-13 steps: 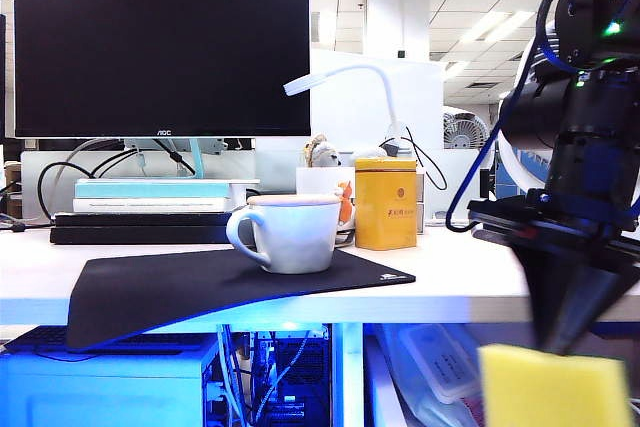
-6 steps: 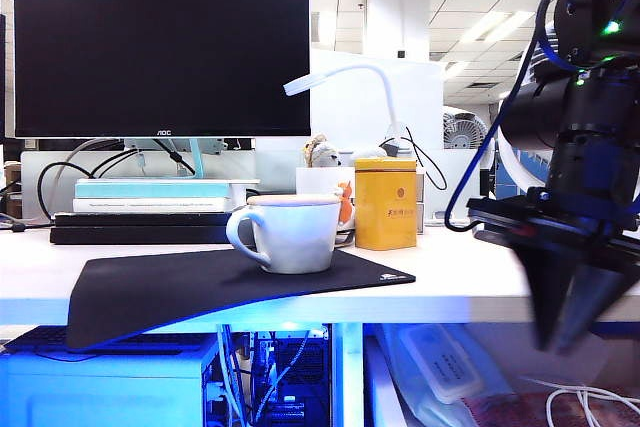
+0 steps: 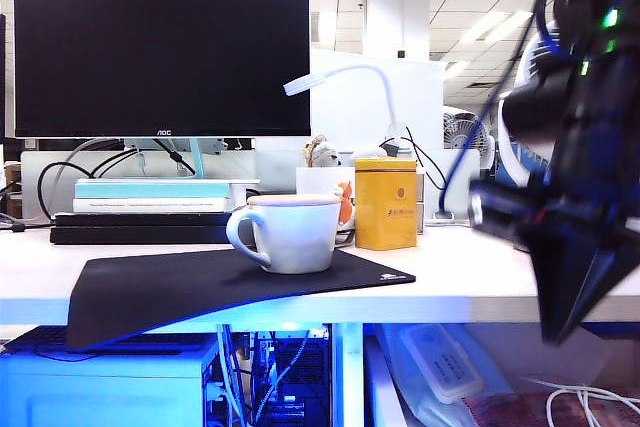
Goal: Open the drawer, place the cleaning sponge inside, then close the drawer.
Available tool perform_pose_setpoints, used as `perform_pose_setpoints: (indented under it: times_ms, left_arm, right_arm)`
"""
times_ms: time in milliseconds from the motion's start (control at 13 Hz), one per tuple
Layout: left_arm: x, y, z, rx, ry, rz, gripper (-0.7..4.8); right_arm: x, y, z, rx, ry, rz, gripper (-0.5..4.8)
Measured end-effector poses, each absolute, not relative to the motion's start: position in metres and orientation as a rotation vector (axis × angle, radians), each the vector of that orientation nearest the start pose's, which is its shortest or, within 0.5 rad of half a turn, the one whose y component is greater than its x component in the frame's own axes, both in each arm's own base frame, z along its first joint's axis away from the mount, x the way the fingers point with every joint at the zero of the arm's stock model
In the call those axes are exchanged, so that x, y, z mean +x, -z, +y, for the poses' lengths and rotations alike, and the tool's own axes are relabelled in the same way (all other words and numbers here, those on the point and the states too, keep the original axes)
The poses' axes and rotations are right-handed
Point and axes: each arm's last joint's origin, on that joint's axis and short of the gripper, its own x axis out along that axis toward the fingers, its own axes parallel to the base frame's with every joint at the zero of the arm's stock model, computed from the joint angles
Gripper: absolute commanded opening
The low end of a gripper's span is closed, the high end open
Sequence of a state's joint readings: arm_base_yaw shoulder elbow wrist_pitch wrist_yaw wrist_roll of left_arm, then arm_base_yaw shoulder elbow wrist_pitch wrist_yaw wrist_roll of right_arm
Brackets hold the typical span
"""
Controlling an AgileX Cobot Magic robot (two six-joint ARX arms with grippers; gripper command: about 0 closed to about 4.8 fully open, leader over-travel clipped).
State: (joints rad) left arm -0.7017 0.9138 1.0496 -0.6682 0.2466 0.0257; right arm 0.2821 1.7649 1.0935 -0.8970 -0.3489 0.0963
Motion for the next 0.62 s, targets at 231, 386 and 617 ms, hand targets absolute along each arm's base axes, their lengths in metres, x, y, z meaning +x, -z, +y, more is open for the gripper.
perform_pose_setpoints:
  times_ms: [231, 386, 617]
  left_arm:
    - [0.130, -0.357, -0.119, 0.148, 0.932, 0.526, -0.06]
    - [0.130, -0.357, -0.119, 0.148, 0.932, 0.526, -0.06]
    - [0.130, -0.357, -0.119, 0.148, 0.932, 0.526, -0.06]
  right_arm:
    - [0.259, -0.199, 0.113, 0.059, -0.511, 1.573, -0.01]
    - [0.246, -0.208, 0.126, 0.014, -0.559, 1.576, -0.01]
    - [0.226, -0.195, 0.141, -0.074, -0.634, 1.658, -0.01]
